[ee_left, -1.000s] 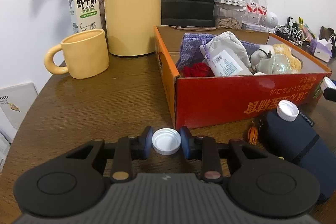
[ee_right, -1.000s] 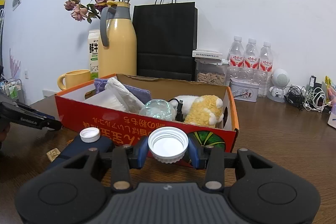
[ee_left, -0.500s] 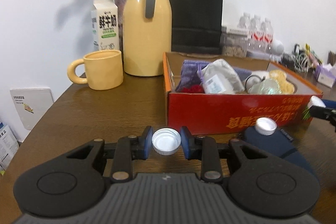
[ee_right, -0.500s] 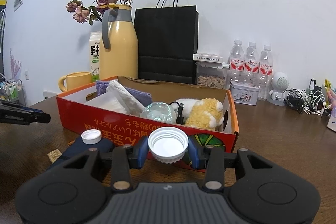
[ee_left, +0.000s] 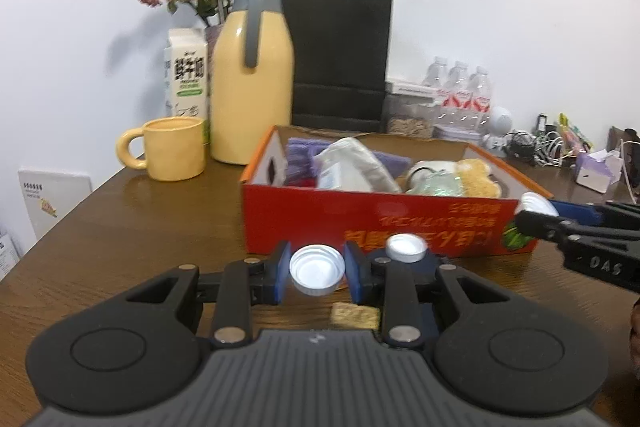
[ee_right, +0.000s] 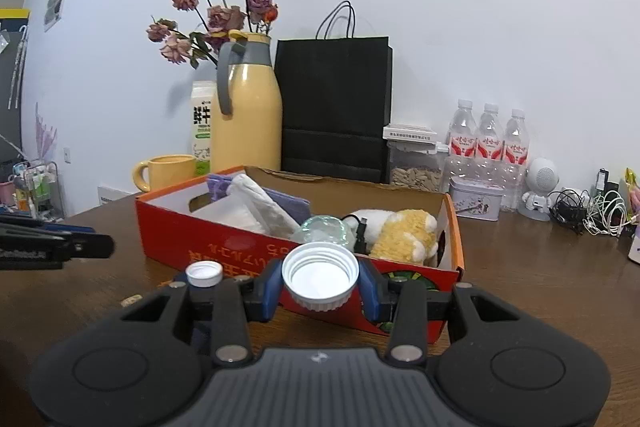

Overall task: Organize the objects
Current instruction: 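Carry both caps over the box and open both tools to drop them in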

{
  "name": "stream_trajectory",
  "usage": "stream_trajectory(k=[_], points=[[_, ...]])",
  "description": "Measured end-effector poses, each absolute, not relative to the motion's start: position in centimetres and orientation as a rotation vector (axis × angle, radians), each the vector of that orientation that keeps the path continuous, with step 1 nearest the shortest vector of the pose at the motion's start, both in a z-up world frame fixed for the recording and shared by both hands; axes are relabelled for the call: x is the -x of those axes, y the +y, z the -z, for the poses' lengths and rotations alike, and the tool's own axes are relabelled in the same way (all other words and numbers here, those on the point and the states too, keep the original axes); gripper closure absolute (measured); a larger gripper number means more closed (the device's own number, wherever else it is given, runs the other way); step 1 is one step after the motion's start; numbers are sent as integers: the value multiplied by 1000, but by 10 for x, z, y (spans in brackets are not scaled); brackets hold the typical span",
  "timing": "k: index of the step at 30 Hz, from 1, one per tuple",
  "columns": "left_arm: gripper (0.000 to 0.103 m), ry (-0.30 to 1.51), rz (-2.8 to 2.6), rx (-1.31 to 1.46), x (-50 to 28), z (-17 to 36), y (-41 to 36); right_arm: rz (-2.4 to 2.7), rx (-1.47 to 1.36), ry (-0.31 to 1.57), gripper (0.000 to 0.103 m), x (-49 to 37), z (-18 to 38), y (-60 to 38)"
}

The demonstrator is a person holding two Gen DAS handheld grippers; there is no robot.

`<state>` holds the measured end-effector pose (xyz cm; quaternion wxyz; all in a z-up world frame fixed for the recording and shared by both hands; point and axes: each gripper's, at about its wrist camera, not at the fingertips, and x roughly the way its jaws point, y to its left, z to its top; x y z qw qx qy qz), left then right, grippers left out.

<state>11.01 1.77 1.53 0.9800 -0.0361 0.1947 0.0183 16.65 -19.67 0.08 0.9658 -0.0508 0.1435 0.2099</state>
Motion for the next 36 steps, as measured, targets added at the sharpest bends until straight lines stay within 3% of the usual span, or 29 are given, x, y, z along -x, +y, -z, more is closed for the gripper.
stream_trajectory(k=[22,36], points=[[73,233,1,55,-182,-81,-25,-412,77,177,64,-201,-52,-182],[73,339,-67,75,-273,-50,-13,-326,15,295,64,-297,-26,-177]])
